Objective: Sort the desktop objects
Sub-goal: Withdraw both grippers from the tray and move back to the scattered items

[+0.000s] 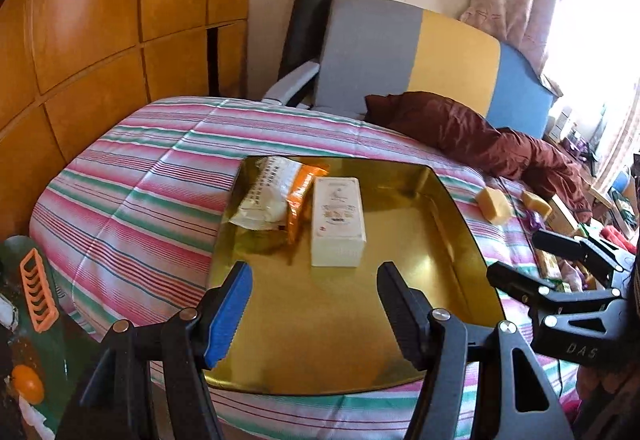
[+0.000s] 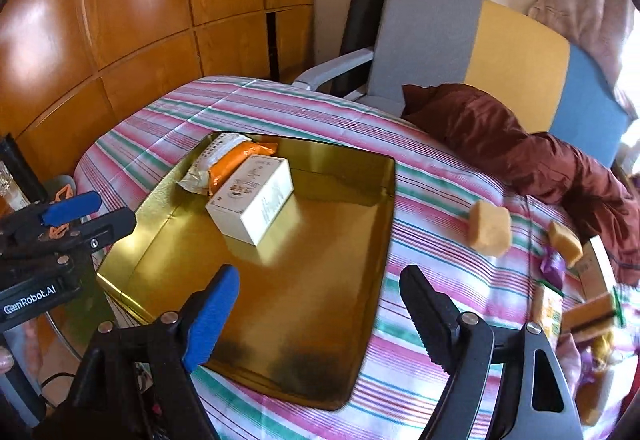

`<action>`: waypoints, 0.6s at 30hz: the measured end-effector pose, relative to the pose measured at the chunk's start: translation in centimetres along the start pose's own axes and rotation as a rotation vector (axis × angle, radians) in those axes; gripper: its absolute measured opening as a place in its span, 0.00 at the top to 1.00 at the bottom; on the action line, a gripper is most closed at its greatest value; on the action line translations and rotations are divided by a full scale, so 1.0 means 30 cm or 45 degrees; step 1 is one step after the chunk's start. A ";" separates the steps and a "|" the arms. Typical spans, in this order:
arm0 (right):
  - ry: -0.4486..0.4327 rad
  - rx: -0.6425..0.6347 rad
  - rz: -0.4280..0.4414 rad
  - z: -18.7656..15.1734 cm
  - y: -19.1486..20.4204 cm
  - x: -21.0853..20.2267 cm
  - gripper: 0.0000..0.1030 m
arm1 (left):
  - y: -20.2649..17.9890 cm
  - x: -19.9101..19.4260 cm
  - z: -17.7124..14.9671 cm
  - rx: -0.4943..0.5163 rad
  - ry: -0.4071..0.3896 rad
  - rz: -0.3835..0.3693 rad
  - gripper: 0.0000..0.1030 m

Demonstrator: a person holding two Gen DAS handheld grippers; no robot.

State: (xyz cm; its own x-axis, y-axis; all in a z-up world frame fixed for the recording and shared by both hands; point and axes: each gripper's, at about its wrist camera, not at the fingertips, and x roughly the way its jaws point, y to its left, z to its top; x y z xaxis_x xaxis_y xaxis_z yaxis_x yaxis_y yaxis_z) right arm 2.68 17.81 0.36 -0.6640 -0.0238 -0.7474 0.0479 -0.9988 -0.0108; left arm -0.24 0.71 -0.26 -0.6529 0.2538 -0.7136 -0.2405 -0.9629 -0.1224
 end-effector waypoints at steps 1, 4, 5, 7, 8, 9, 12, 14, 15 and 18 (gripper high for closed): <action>-0.003 0.009 -0.006 -0.005 -0.009 -0.004 0.19 | -0.010 0.000 -0.004 0.009 0.002 -0.006 0.37; -0.011 0.048 -0.027 -0.020 -0.049 -0.024 0.19 | -0.045 0.004 -0.015 0.045 0.020 -0.032 0.37; -0.012 0.061 -0.035 -0.024 -0.063 -0.029 0.19 | -0.057 0.006 -0.018 0.055 0.029 -0.051 0.37; -0.009 0.077 -0.048 -0.031 -0.088 -0.034 0.19 | -0.082 0.009 -0.026 0.072 0.040 -0.078 0.36; -0.007 0.087 -0.061 -0.036 -0.103 -0.037 0.19 | -0.092 0.011 -0.027 0.081 0.044 -0.086 0.35; -0.004 0.098 -0.079 -0.042 -0.118 -0.039 0.19 | -0.103 0.013 -0.029 0.089 0.049 -0.096 0.35; 0.013 0.131 -0.110 -0.062 -0.168 -0.043 0.19 | -0.139 0.011 -0.035 0.122 0.050 -0.124 0.34; 0.028 0.161 -0.140 -0.080 -0.210 -0.051 0.19 | -0.161 0.011 -0.037 0.136 0.048 -0.151 0.31; 0.039 0.170 -0.151 -0.086 -0.226 -0.053 0.19 | -0.169 0.011 -0.037 0.139 0.052 -0.171 0.28; 0.066 0.216 -0.147 -0.111 -0.295 -0.068 0.19 | -0.199 0.023 -0.034 0.152 0.066 -0.208 0.25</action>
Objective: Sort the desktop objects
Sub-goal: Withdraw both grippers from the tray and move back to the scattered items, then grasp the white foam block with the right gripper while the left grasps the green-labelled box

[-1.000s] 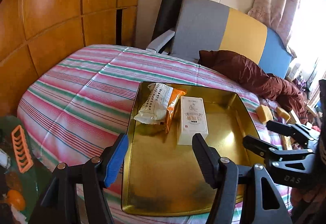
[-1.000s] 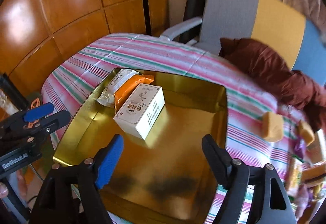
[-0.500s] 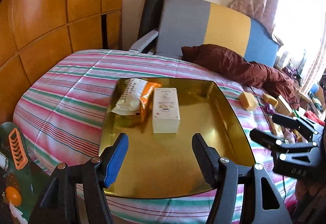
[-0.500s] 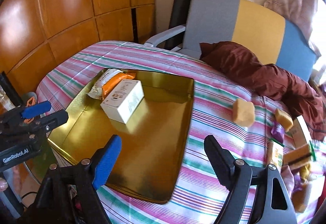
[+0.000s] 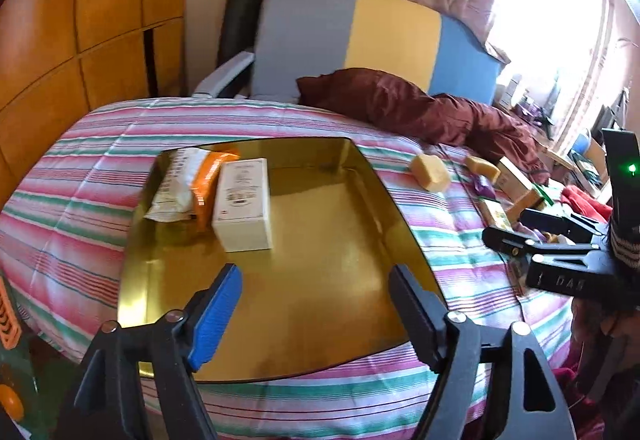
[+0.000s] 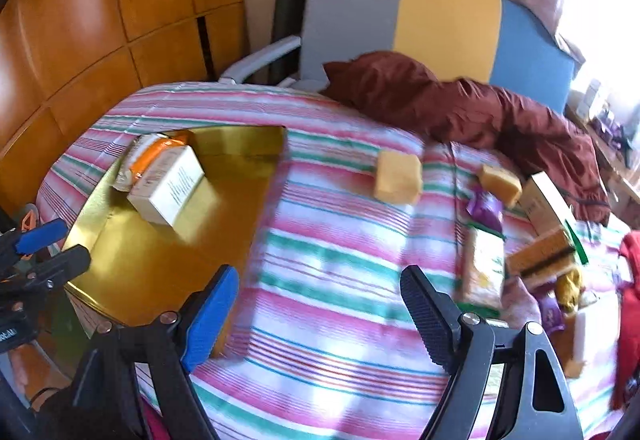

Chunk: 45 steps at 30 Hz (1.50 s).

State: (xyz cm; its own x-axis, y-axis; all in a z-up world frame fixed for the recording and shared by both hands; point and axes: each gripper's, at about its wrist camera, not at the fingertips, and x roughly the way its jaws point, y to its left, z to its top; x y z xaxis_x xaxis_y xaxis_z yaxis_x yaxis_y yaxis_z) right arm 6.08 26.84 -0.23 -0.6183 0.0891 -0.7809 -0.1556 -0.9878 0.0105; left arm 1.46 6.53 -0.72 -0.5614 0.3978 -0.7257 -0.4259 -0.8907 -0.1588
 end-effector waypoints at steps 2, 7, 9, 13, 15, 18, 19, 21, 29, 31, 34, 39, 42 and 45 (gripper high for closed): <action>0.000 0.052 0.012 -0.007 -0.051 -0.013 0.19 | -0.015 0.017 0.004 -0.007 0.023 -0.024 0.25; -0.014 0.173 -0.029 -0.018 -0.198 -0.063 0.18 | -0.072 0.051 0.010 0.015 0.073 -0.084 0.25; -0.008 0.239 -0.041 -0.025 -0.258 -0.082 0.17 | -0.107 0.054 0.015 0.054 0.077 -0.100 0.25; 0.001 0.399 -0.126 -0.055 -0.427 -0.132 0.16 | -0.175 0.061 0.031 0.115 0.088 -0.145 0.25; 0.000 0.491 -0.158 -0.074 -0.514 -0.163 0.16 | -0.214 0.064 0.039 0.148 0.090 -0.169 0.25; -0.011 0.653 -0.196 -0.115 -0.652 -0.208 0.16 | -0.276 0.076 0.049 0.211 0.102 -0.193 0.25; -0.013 0.707 -0.211 -0.132 -0.699 -0.224 0.16 | -0.307 0.083 0.050 0.246 0.110 -0.199 0.25; -0.015 0.778 -0.224 -0.155 -0.765 -0.248 0.16 | -0.347 0.095 0.049 0.285 0.125 -0.213 0.25; -0.067 0.914 -0.210 -0.197 -0.895 -0.307 0.16 | -0.512 0.168 0.033 0.407 0.229 -0.317 0.25; -0.069 0.907 -0.202 -0.194 -0.898 -0.306 0.16 | -0.557 0.188 0.031 0.434 0.250 -0.338 0.26; -0.045 0.941 -0.212 -0.206 -0.921 -0.290 0.16 | -0.628 0.209 0.024 0.484 0.268 -0.377 0.26; 0.050 1.070 -0.236 -0.259 -1.001 -0.214 0.16 | -0.734 0.245 0.015 0.547 0.297 -0.419 0.26; 0.072 1.176 -0.205 -0.290 -1.054 -0.164 0.16 | -0.778 0.261 0.009 0.573 0.308 -0.432 0.26; 0.070 1.239 -0.197 -0.294 -1.086 -0.128 0.16 | -0.802 0.285 0.003 0.596 0.327 -0.436 0.26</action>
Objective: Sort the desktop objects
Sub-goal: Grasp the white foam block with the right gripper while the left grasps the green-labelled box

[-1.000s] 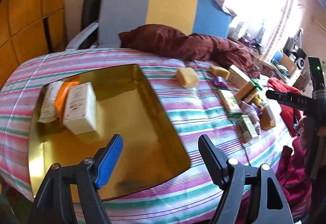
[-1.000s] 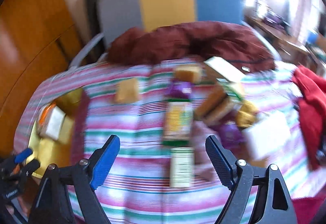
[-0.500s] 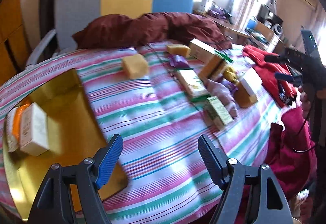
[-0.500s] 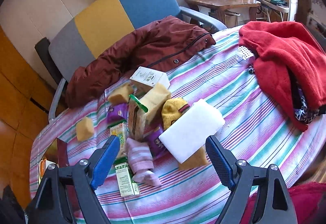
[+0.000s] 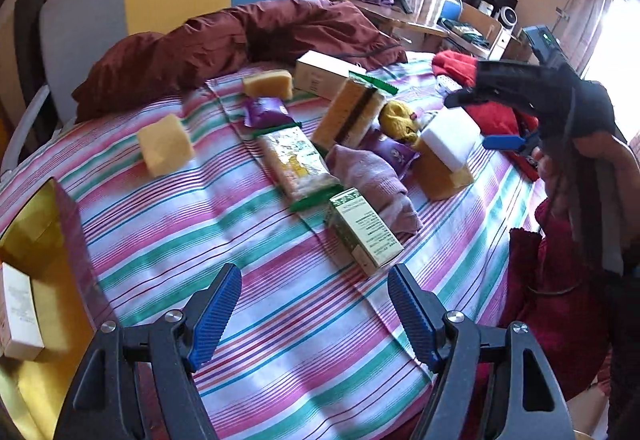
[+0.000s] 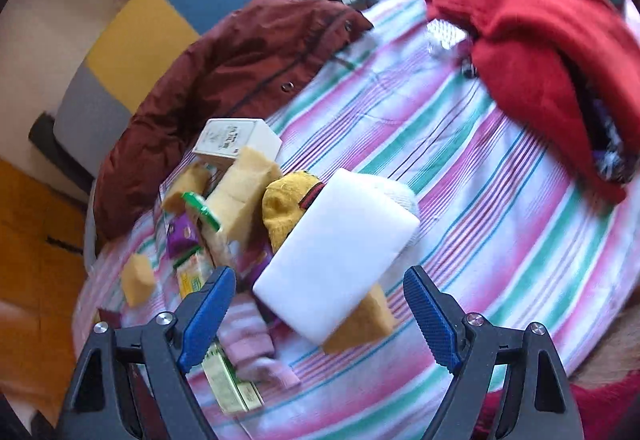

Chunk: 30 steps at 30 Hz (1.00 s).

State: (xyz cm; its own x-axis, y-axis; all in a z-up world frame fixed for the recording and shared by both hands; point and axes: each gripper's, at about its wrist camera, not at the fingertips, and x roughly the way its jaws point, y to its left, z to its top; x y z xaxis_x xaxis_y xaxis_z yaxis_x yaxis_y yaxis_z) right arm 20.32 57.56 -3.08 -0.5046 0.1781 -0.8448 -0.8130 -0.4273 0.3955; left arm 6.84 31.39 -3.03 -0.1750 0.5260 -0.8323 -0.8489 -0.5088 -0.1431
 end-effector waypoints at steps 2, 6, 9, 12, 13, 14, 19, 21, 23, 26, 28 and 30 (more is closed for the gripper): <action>-0.016 0.008 0.003 0.011 0.005 0.015 0.15 | -0.005 0.024 0.004 0.000 0.017 -0.006 0.26; 0.003 0.009 -0.041 0.020 0.012 0.060 0.17 | -0.003 0.070 0.008 -0.027 0.046 -0.023 0.26; 0.000 -0.012 -0.070 0.025 0.007 0.065 0.25 | -0.010 0.094 0.016 -0.033 0.055 -0.038 0.26; 0.005 -0.029 -0.080 0.022 0.009 0.070 0.28 | -0.019 0.116 0.028 -0.034 0.065 -0.059 0.26; 0.001 -0.040 -0.087 0.021 0.013 0.068 0.28 | -0.022 0.122 0.030 -0.031 0.068 -0.062 0.26; 0.000 -0.046 -0.093 0.021 0.015 0.069 0.28 | -0.025 0.129 0.032 -0.027 0.072 -0.062 0.26; -0.023 -0.050 -0.116 0.032 0.007 0.059 0.27 | -0.025 0.171 0.053 -0.037 0.092 -0.061 0.26; -0.040 -0.088 -0.135 0.034 0.016 0.053 0.32 | -0.016 0.181 0.060 -0.054 0.095 -0.065 0.26; -0.043 -0.122 -0.134 0.030 0.030 0.052 0.33 | -0.005 0.187 0.066 -0.075 0.100 -0.072 0.26; -0.038 -0.149 -0.131 0.025 0.042 0.053 0.34 | 0.014 0.191 0.075 -0.111 0.100 -0.090 0.26; -0.048 -0.155 -0.136 0.028 0.044 0.049 0.34 | 0.017 0.200 0.079 -0.128 0.111 -0.104 0.26; -0.062 -0.166 -0.135 0.028 0.047 0.042 0.34 | 0.013 0.212 0.086 -0.138 0.122 -0.112 0.26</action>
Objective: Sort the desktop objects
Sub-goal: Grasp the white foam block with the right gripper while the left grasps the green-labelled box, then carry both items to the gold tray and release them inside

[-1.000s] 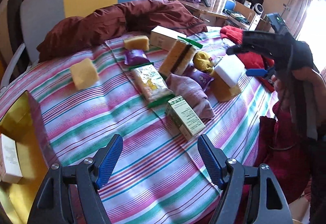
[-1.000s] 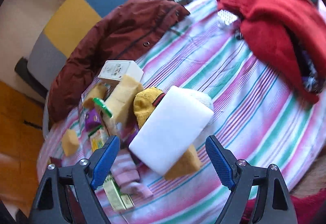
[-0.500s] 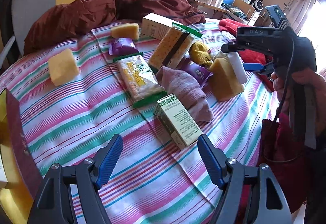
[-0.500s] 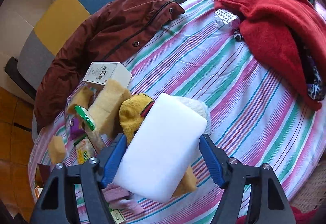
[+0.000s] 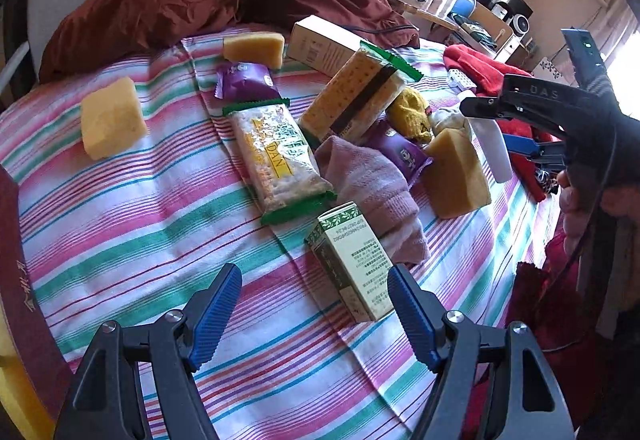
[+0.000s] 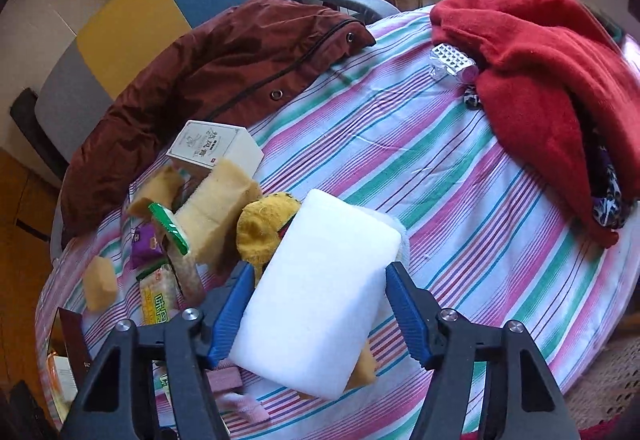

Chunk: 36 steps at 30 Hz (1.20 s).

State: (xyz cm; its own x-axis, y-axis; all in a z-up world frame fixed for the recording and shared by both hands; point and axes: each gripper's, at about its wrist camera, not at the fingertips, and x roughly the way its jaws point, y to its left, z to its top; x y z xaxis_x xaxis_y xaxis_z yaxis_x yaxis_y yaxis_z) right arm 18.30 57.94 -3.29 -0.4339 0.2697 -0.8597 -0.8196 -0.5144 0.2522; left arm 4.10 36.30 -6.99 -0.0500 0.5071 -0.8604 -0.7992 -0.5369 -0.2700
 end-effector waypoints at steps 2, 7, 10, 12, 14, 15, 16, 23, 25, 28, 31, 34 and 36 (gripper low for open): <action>-0.012 -0.026 -0.004 0.000 0.011 -0.005 0.34 | -0.014 0.012 0.009 0.000 0.008 -0.006 0.26; -0.033 -0.073 -0.023 -0.002 0.030 -0.012 0.34 | -0.061 0.061 0.042 0.022 0.039 0.043 0.26; -0.045 -0.097 -0.026 -0.003 0.039 -0.015 0.34 | -0.077 0.110 0.051 0.034 0.074 0.069 0.26; -0.051 -0.115 -0.041 -0.003 0.044 -0.015 0.34 | -0.084 0.131 0.047 0.051 0.083 0.106 0.30; -0.056 -0.130 -0.050 -0.004 0.049 -0.014 0.35 | -0.084 0.134 0.035 0.074 0.064 0.115 0.42; -0.059 -0.139 -0.051 -0.005 0.052 -0.015 0.36 | -0.083 0.128 0.028 0.090 0.044 0.123 0.47; -0.061 -0.145 -0.054 -0.006 0.054 -0.015 0.36 | -0.081 0.119 0.024 0.097 0.026 0.110 0.49; -0.079 -0.170 -0.056 -0.010 0.058 -0.020 0.39 | -0.042 0.052 -0.006 0.101 -0.050 0.109 0.71; -0.085 -0.174 -0.057 -0.012 0.060 -0.024 0.40 | -0.027 0.036 -0.016 0.095 -0.061 0.112 0.71; -0.101 -0.163 -0.046 -0.011 0.054 -0.033 0.40 | -0.015 -0.003 -0.030 0.074 -0.107 0.092 0.71; -0.164 -0.170 0.017 -0.012 0.066 -0.070 0.40 | -0.004 -0.049 -0.036 0.062 -0.156 0.079 0.71; -0.214 -0.221 0.102 -0.021 0.105 -0.102 0.40 | 0.011 -0.118 -0.049 0.049 -0.209 0.073 0.71; -0.255 -0.302 0.165 -0.036 0.152 -0.129 0.40 | 0.032 -0.159 -0.054 0.029 -0.236 0.075 0.71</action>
State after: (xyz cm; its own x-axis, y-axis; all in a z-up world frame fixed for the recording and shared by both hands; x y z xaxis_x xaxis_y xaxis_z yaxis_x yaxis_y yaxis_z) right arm 16.65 53.69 0.70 -0.6128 0.3324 -0.7169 -0.6534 -0.7234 0.2231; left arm 4.53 32.28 -3.86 -0.2051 0.5916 -0.7797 -0.8047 -0.5554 -0.2097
